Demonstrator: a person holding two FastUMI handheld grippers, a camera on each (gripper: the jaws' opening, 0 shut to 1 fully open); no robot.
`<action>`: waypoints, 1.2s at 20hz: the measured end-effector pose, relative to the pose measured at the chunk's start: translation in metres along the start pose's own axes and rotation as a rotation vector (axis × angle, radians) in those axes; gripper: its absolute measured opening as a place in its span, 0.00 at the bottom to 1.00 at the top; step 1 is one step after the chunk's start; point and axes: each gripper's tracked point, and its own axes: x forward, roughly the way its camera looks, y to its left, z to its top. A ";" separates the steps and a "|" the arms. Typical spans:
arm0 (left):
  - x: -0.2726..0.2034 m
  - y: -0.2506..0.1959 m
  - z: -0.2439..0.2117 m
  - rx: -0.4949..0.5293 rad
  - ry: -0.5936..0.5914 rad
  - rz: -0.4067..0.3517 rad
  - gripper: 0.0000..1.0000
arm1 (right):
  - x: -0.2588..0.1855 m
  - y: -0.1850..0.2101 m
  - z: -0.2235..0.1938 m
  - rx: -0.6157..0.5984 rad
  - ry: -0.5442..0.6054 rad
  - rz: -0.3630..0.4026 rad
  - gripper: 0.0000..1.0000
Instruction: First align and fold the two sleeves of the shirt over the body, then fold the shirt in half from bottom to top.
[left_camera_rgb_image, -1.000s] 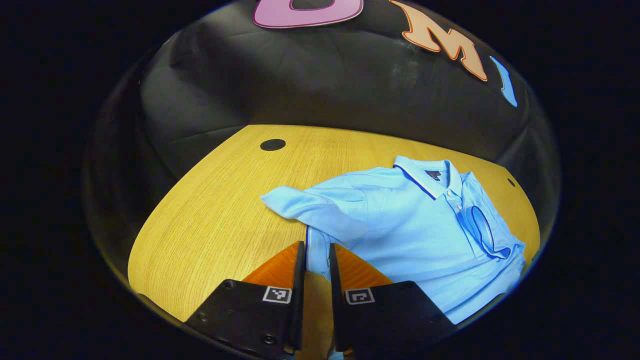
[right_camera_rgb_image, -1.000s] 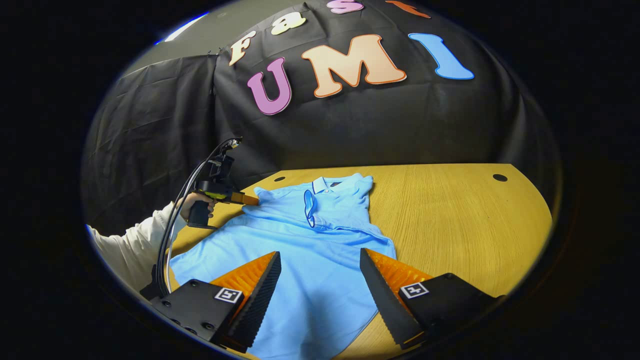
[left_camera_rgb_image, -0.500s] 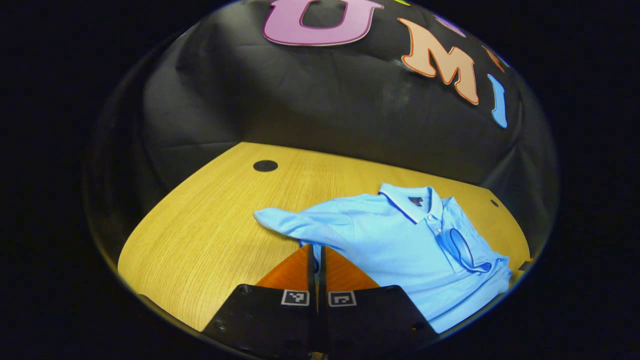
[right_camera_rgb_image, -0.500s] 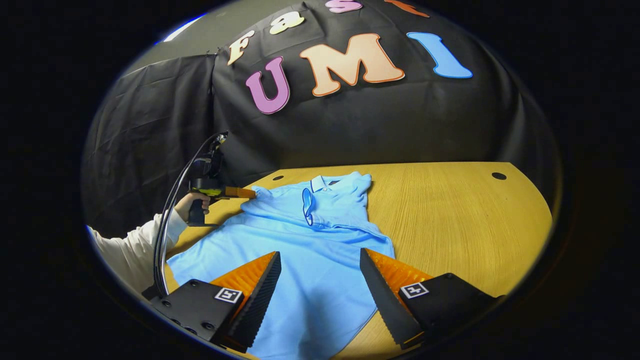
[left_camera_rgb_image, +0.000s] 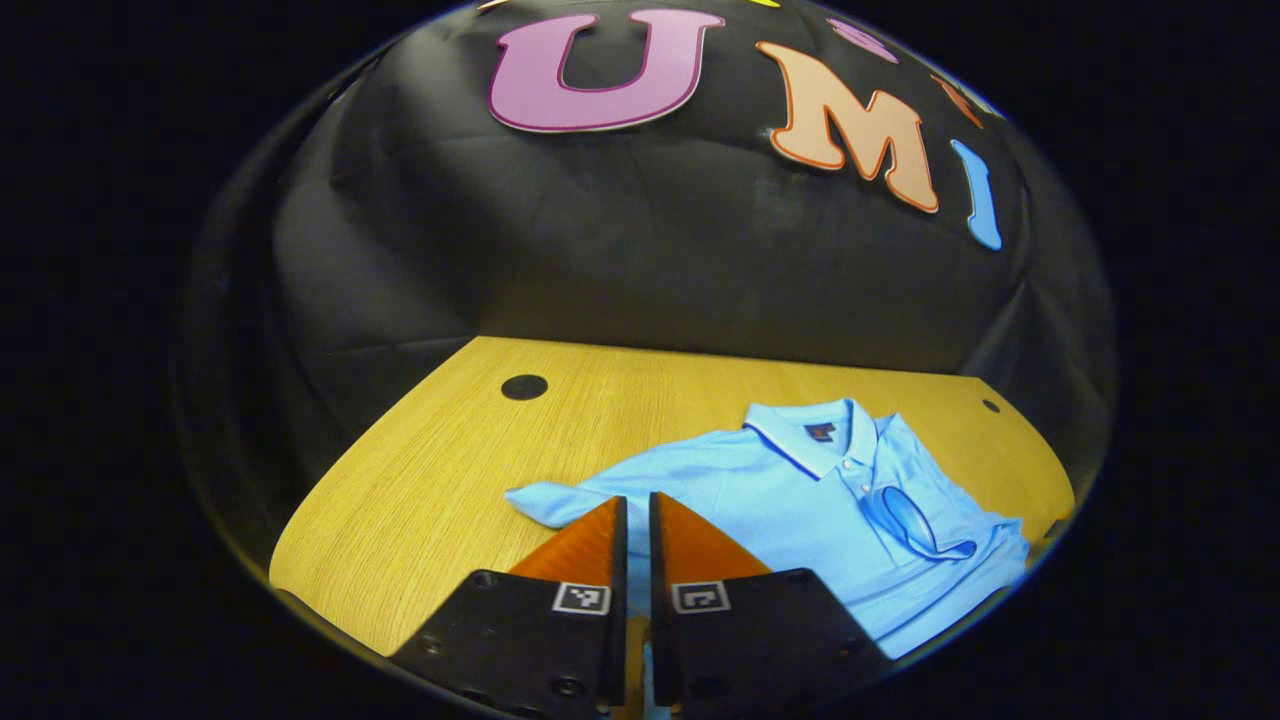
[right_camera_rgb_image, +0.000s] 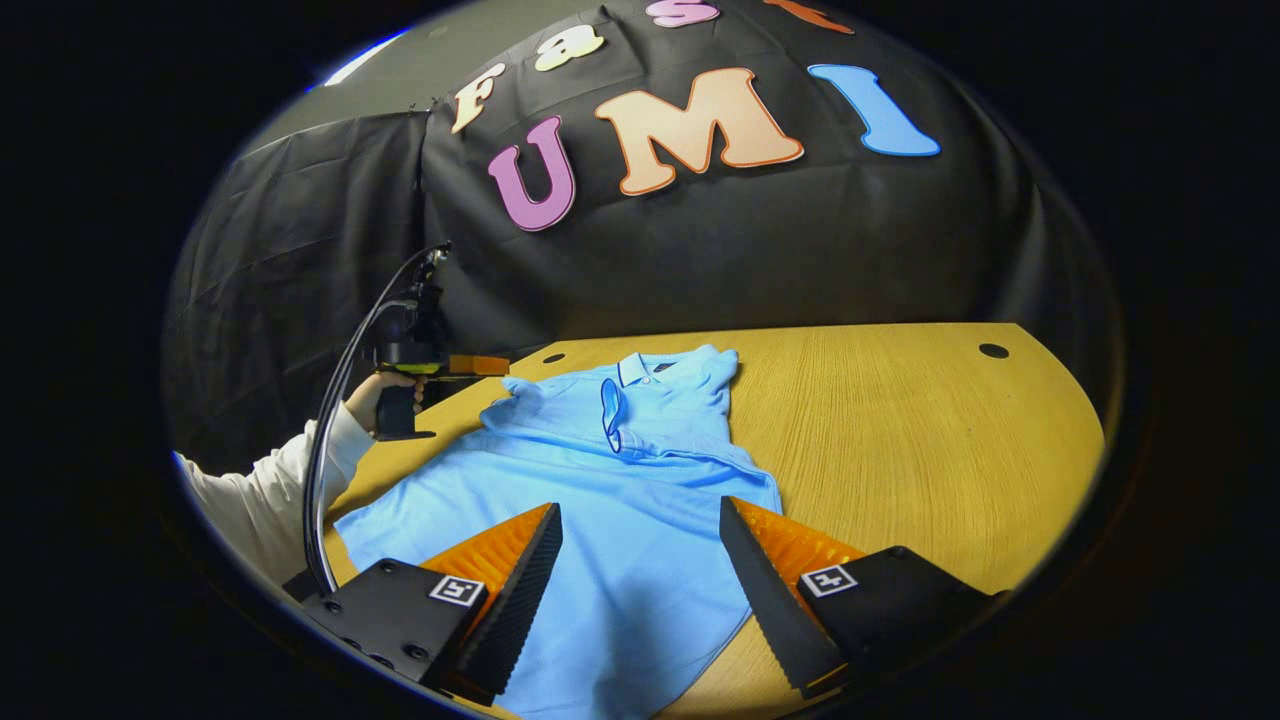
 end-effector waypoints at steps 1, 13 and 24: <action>0.002 0.001 -0.006 -0.004 0.016 0.001 0.17 | 0.000 0.001 0.000 0.002 -0.001 0.001 0.98; 0.017 0.001 -0.049 -0.028 0.149 -0.001 0.83 | 0.000 -0.001 -0.003 0.003 0.008 -0.001 0.99; 0.013 0.003 -0.056 -0.009 0.169 -0.019 0.20 | 0.002 0.000 -0.006 0.009 0.013 -0.003 0.99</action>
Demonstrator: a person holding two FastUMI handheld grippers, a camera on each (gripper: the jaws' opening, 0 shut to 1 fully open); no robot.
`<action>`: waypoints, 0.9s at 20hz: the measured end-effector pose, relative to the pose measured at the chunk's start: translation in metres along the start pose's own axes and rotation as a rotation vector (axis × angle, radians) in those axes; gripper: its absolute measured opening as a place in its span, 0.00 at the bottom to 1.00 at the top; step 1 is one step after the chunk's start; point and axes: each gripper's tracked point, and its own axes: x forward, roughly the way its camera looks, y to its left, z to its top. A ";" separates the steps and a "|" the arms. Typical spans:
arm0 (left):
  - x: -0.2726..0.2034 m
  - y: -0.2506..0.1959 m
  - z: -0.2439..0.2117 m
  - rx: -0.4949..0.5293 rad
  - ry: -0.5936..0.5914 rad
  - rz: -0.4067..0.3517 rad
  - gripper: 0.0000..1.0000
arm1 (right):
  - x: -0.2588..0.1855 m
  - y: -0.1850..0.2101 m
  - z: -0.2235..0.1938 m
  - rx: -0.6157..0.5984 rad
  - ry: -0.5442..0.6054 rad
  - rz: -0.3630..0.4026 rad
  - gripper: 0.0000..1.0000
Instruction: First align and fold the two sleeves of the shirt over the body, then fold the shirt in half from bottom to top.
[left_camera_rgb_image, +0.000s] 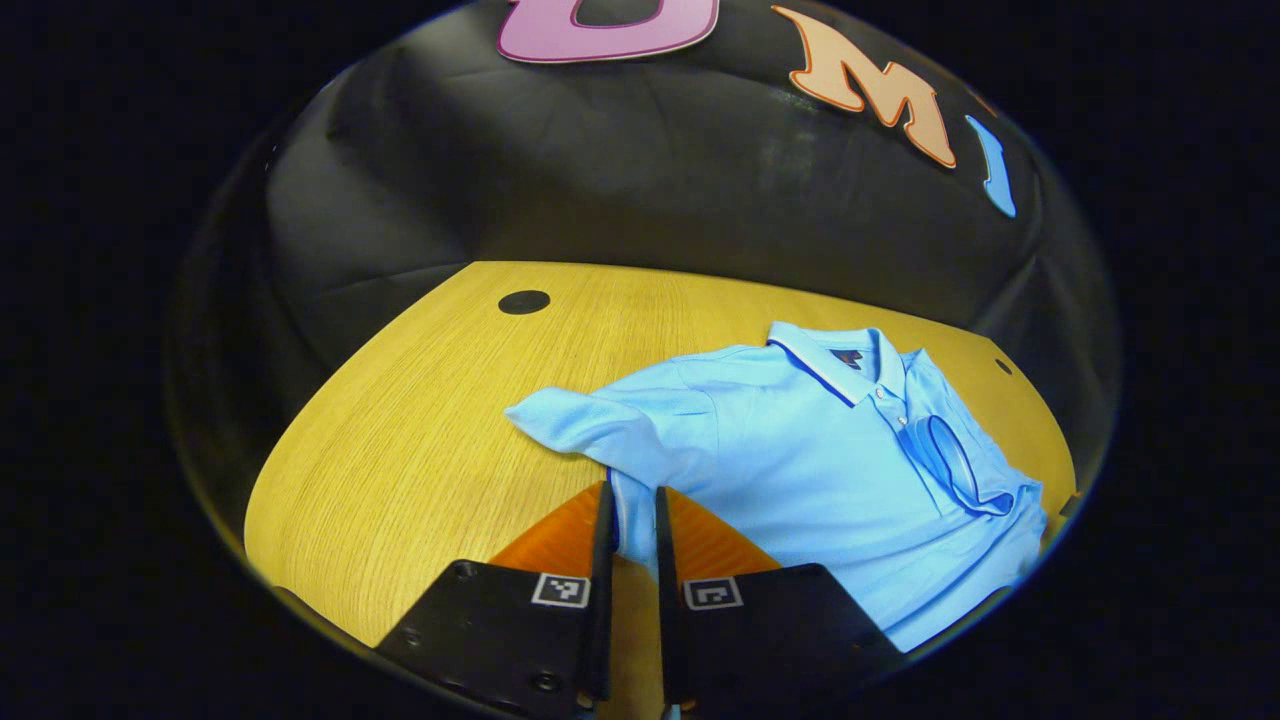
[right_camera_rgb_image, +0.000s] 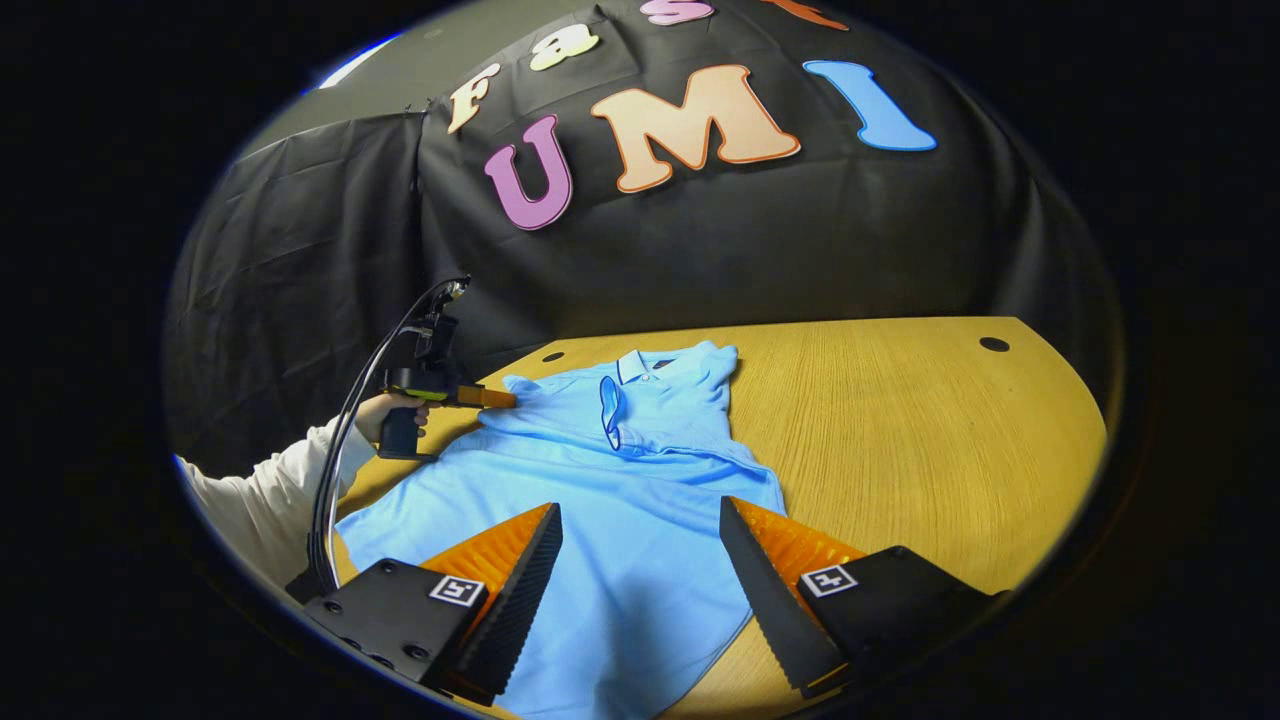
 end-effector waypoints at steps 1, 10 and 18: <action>-0.002 -0.002 -0.001 0.013 0.015 -0.001 0.16 | 0.000 0.000 0.000 -0.002 -0.001 0.000 0.98; -0.004 -0.012 0.019 0.030 -0.021 -0.011 0.00 | 0.000 0.003 0.001 0.001 -0.004 0.010 0.99; -0.037 -0.092 0.073 0.078 -0.182 -0.196 0.00 | 0.001 0.004 0.001 0.000 -0.003 0.009 0.99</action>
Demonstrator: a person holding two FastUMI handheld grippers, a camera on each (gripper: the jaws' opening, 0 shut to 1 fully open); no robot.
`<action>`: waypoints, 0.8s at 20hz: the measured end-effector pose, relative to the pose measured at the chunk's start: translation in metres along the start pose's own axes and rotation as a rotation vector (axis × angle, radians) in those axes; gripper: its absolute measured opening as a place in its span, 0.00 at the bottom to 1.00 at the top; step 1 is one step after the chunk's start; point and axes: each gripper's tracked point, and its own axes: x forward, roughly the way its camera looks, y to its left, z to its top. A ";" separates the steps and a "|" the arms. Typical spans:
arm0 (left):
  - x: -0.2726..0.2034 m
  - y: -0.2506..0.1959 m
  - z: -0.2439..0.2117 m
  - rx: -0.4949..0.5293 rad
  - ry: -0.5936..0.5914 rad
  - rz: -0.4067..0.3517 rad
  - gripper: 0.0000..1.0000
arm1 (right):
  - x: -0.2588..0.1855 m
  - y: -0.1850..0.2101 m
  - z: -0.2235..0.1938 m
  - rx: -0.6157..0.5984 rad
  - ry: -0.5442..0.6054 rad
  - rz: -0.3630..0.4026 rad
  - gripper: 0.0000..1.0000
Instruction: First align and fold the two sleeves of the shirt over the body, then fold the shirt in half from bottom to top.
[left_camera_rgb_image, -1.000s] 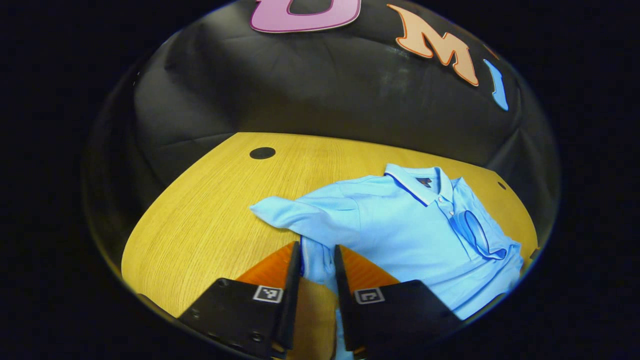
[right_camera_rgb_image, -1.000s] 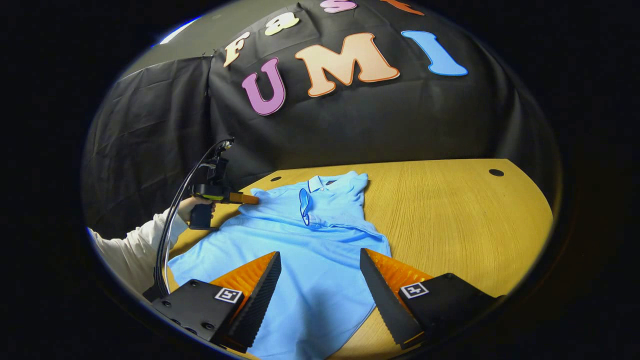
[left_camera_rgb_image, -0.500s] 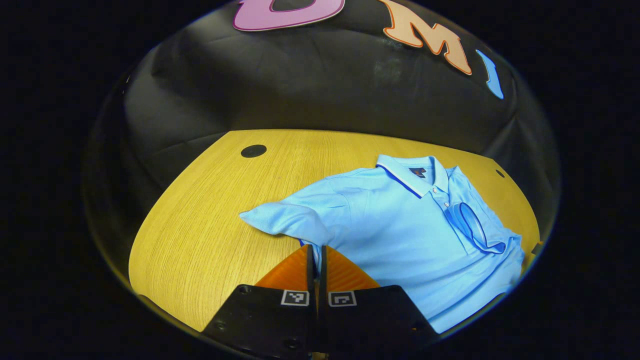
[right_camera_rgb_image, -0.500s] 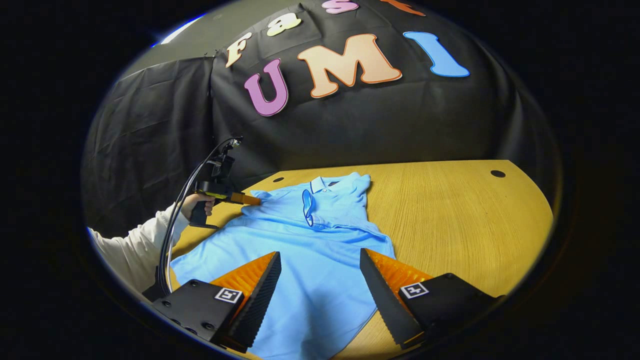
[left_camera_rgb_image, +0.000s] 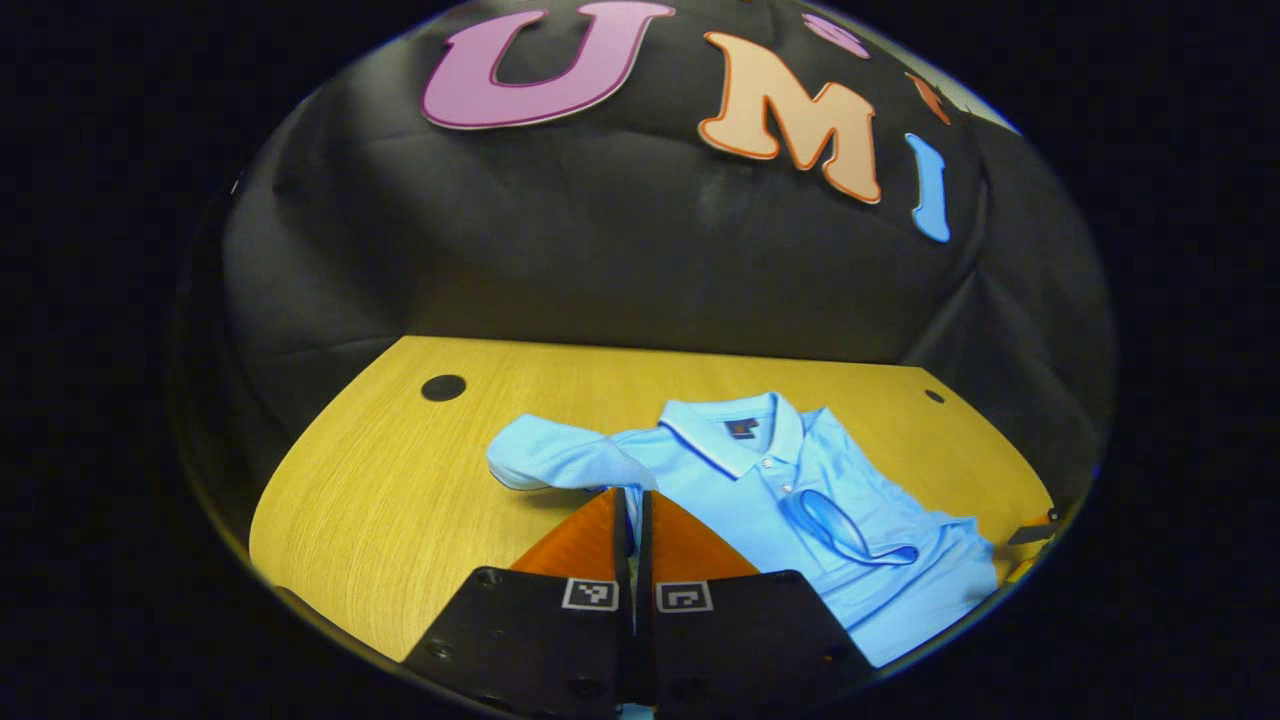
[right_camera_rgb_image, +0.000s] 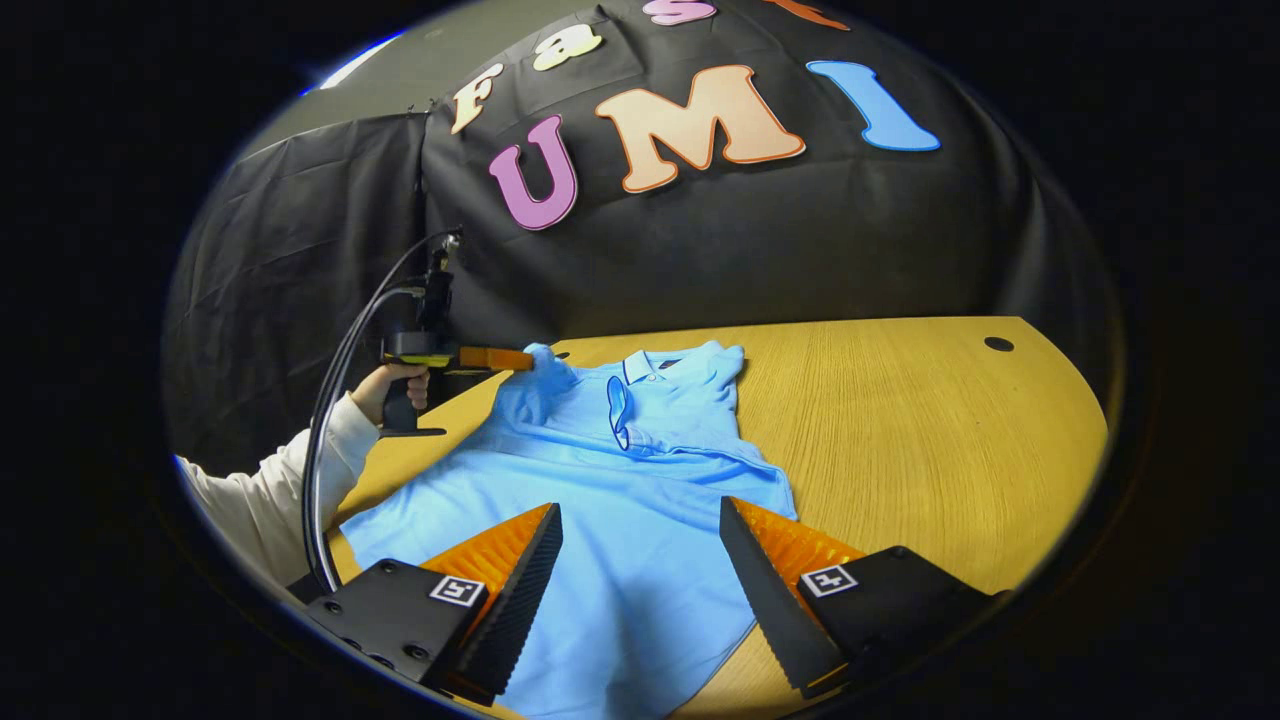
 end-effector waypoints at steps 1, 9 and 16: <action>-0.003 -0.015 0.002 0.032 -0.001 -0.021 0.00 | 0.000 0.000 -0.001 0.001 0.000 0.000 0.99; -0.005 -0.141 -0.027 0.425 0.025 -0.187 0.00 | 0.003 0.000 -0.006 -0.003 0.013 -0.005 0.99; -0.002 -0.172 -0.060 0.572 0.068 -0.242 0.06 | 0.004 -0.004 -0.009 -0.001 0.019 -0.013 0.98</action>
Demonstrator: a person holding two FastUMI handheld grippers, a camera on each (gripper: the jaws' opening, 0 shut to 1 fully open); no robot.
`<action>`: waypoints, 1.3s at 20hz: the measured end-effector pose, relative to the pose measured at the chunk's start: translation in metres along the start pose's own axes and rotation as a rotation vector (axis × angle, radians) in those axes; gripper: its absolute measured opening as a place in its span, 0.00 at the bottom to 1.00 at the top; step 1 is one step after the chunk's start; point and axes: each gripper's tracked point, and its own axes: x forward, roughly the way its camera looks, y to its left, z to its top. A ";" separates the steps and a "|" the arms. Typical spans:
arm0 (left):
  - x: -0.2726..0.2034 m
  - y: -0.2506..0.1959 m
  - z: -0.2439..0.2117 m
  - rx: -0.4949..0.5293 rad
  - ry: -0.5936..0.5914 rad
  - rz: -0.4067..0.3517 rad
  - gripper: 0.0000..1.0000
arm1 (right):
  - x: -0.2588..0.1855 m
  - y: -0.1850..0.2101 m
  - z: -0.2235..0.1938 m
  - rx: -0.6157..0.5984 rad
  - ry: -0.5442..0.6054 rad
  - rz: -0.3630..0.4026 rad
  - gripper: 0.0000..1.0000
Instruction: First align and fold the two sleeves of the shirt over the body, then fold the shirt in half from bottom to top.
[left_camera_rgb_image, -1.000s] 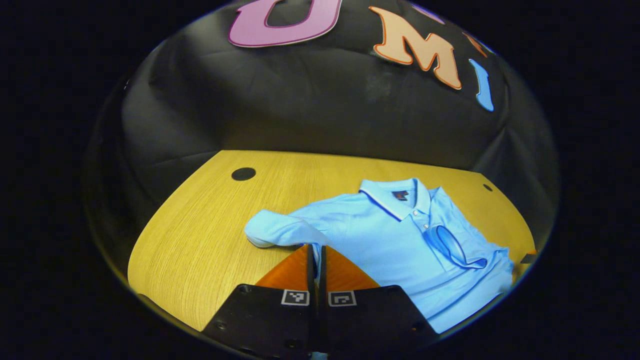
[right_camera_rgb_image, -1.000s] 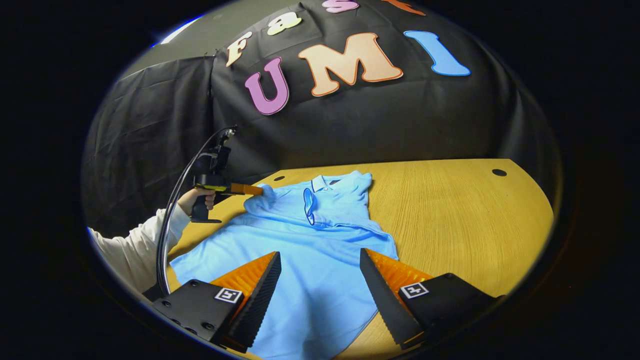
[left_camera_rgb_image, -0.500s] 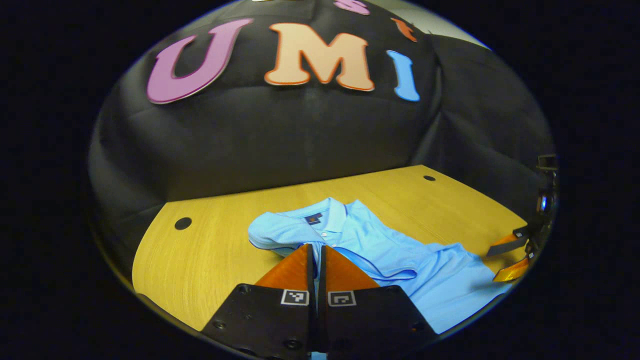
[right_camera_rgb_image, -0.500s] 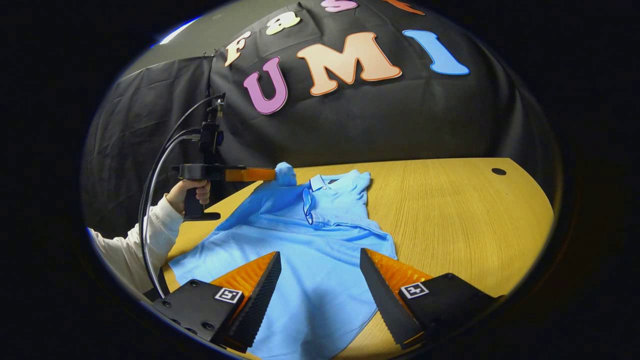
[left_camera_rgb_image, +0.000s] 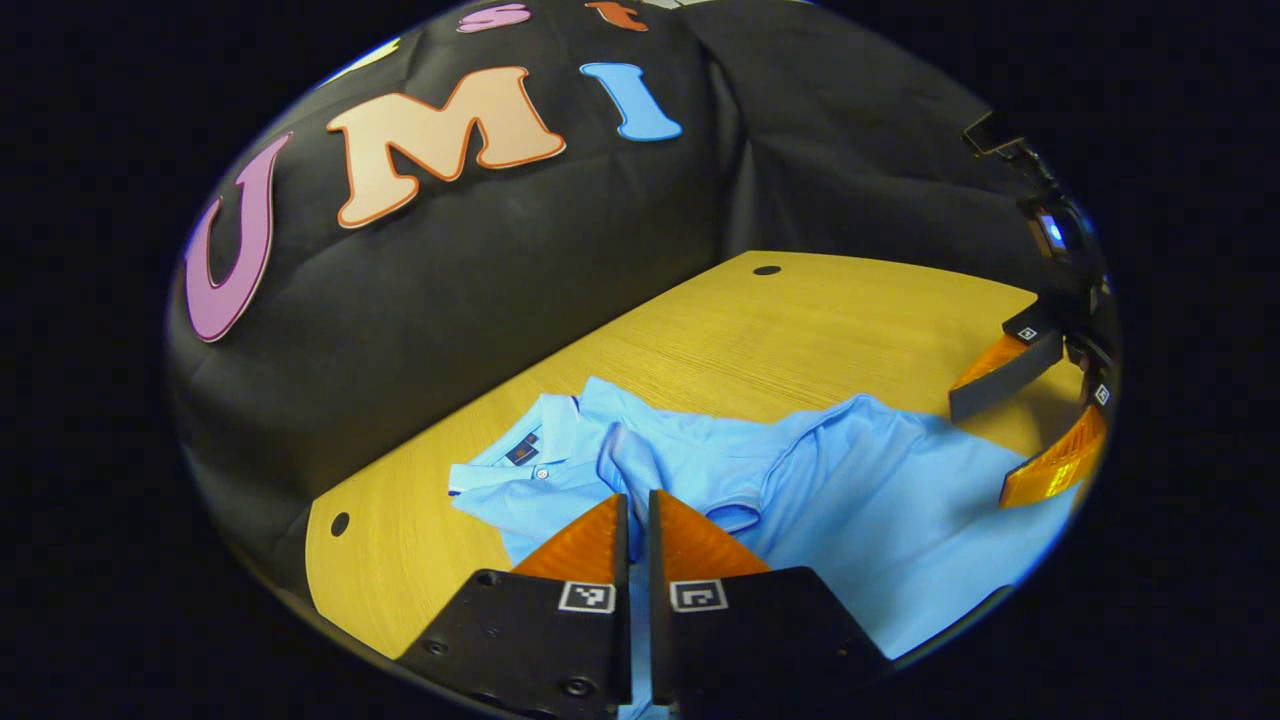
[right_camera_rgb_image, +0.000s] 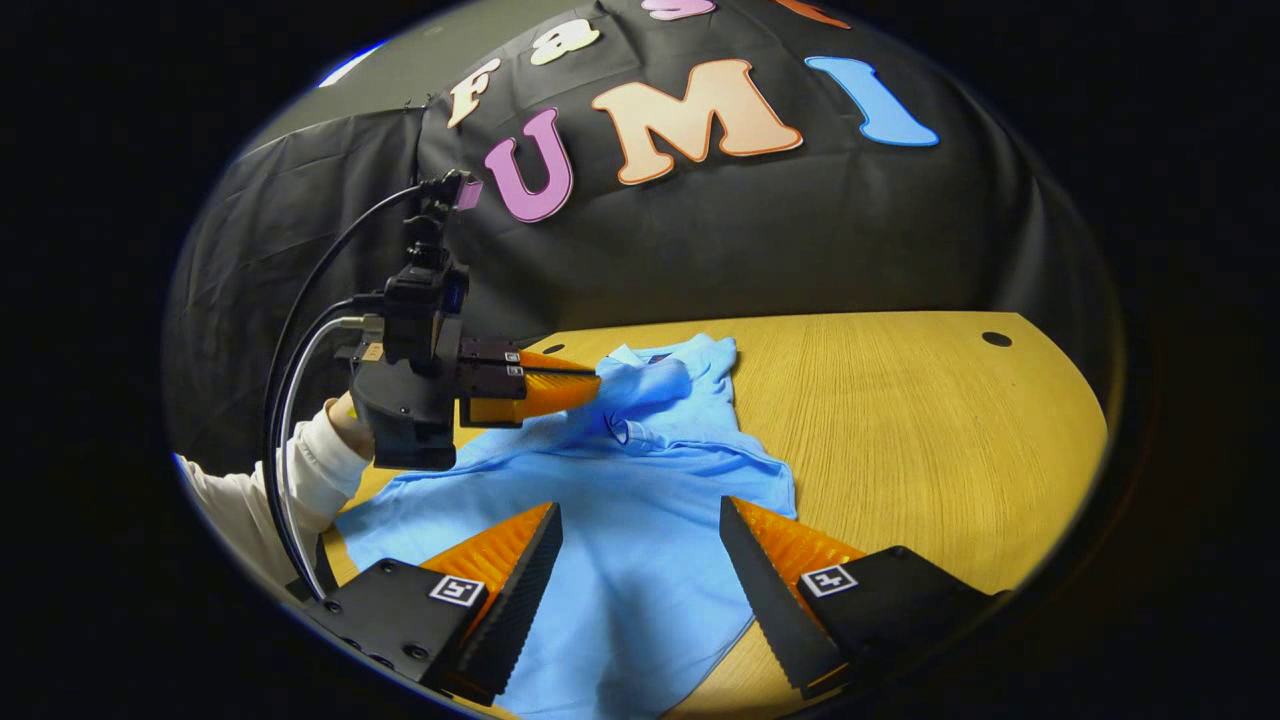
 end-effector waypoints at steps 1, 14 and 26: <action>0.001 0.000 -0.001 -0.008 -0.001 0.006 0.04 | 0.000 -0.001 0.000 0.001 -0.001 -0.001 0.99; -0.100 0.029 -0.047 -0.259 -0.021 0.212 0.92 | -0.017 0.026 -0.031 -0.097 0.049 0.019 0.99; -0.232 -0.031 -0.159 -0.458 0.041 0.278 0.92 | -0.081 0.031 -0.074 -0.141 0.082 -0.050 0.96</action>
